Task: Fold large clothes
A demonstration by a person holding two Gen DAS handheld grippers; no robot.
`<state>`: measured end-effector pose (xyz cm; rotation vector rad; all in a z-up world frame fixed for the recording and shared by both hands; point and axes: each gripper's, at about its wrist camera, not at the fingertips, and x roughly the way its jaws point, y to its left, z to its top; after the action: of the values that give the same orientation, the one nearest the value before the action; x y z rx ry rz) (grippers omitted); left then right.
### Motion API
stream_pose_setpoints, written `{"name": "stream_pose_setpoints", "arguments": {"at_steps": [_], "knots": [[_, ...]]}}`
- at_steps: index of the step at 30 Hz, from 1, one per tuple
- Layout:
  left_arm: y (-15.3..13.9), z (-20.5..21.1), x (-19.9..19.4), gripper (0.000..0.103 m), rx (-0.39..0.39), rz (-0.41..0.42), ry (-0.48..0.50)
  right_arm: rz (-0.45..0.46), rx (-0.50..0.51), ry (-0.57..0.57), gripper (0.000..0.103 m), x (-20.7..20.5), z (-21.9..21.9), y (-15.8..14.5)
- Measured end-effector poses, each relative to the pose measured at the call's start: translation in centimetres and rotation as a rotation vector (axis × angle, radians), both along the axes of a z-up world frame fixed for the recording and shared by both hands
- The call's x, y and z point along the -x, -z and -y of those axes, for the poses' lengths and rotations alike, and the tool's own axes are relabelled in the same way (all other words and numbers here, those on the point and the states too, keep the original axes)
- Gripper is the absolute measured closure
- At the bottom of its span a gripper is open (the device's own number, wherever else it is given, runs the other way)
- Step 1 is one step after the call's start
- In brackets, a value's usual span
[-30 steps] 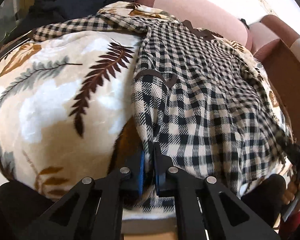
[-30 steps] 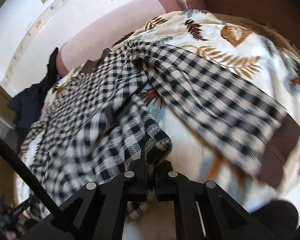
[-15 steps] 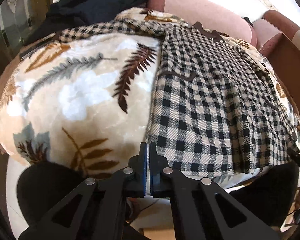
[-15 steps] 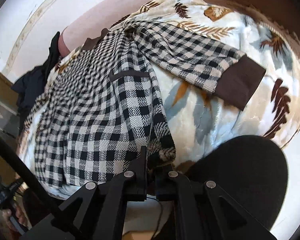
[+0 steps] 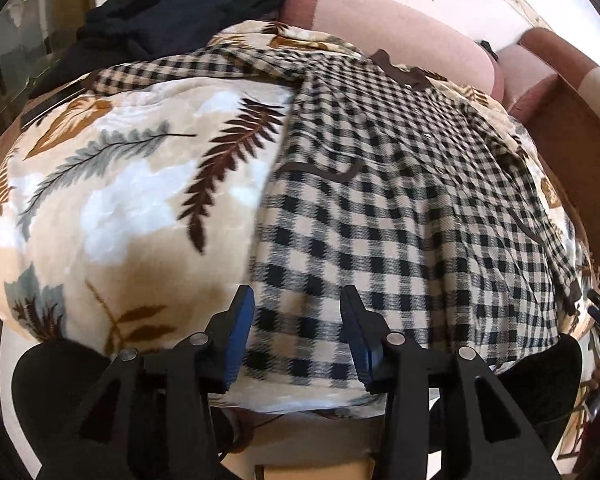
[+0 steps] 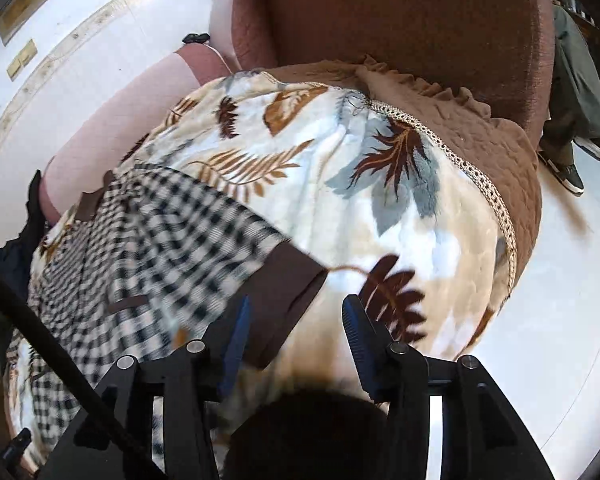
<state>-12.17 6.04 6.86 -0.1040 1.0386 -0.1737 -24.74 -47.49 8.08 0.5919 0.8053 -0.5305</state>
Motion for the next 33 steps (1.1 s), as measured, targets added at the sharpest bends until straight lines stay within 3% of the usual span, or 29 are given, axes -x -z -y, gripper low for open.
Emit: {"name": "stream_pose_setpoints", "arguments": {"at_steps": [6,7,8,9,13,19,23,27,33], "knots": [[-0.6,2.6,-0.3,0.057,-0.023,0.014,0.052,-0.033,-0.038,-0.056,0.052,-3.9,0.1,2.3],[-0.7,2.9,-0.4,0.056,-0.026,0.018,0.058,-0.031,-0.031,-0.064,0.060,-4.1,-0.3,2.4],[-0.8,3.2,-0.5,0.055,-0.030,0.022,0.064,-0.037,-0.013,-0.070,0.085,-4.3,-0.7,2.1],[-0.9,3.4,-0.7,0.054,-0.032,0.026,0.069,-0.042,0.008,-0.085,0.096,-4.7,-1.1,1.7],[-1.2,4.2,-1.5,0.054,-0.042,0.034,0.086,0.007,0.010,-0.067,0.097,-4.5,-0.4,0.0],[-2.3,4.3,-3.1,0.054,-0.085,0.102,0.098,0.019,0.121,0.128,0.098,-4.6,5.7,-4.6],[-2.7,3.4,-4.9,0.054,-0.094,0.132,0.072,0.018,0.157,0.193,0.098,-5.8,7.9,-7.2],[-2.6,2.2,-7.5,0.053,-0.050,0.125,0.041,0.038,0.217,0.095,0.098,-9.5,4.7,-10.7],[-1.7,1.5,-11.2,0.053,0.000,0.118,0.015,0.068,0.236,-0.164,0.098,-17.7,-4.8,-13.4]]}}
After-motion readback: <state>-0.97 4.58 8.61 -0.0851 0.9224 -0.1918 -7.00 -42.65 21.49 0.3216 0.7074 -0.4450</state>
